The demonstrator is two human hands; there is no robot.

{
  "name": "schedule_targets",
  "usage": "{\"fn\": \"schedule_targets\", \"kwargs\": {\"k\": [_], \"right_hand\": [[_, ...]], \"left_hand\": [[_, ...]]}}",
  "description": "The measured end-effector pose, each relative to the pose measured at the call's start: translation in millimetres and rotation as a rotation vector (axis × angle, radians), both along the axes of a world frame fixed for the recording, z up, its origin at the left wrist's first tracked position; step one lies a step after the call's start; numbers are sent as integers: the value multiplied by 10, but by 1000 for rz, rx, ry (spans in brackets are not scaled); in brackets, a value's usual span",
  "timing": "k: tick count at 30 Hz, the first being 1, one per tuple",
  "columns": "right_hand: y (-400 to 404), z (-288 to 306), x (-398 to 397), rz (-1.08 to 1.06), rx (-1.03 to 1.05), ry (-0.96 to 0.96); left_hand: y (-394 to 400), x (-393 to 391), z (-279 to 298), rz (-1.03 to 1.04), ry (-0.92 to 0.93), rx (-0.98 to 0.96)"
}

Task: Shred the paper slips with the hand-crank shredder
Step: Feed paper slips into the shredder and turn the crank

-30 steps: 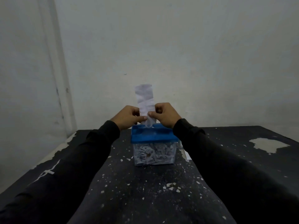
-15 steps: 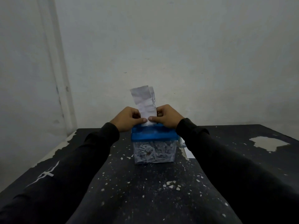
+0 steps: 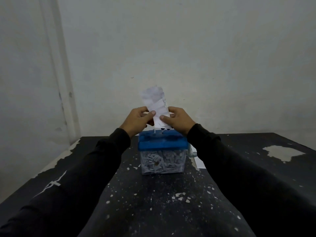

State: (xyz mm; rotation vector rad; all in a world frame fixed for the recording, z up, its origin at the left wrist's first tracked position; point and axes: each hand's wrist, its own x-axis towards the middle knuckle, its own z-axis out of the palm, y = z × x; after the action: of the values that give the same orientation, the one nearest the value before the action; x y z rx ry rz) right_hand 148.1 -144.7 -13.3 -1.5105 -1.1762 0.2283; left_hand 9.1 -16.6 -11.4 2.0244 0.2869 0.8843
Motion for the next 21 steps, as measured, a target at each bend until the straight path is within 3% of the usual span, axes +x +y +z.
{"fn": "schedule_targets", "kwargs": {"k": [12, 17, 21], "right_hand": [[-91, 98, -127, 108, 136, 214], [-152, 173, -138, 193, 59, 469], [-95, 173, -155, 126, 58, 372]], "left_hand": [[-85, -46, 85, -118, -129, -21], [-32, -75, 35, -50, -196, 160], [-71, -48, 17, -22, -234, 198]]}}
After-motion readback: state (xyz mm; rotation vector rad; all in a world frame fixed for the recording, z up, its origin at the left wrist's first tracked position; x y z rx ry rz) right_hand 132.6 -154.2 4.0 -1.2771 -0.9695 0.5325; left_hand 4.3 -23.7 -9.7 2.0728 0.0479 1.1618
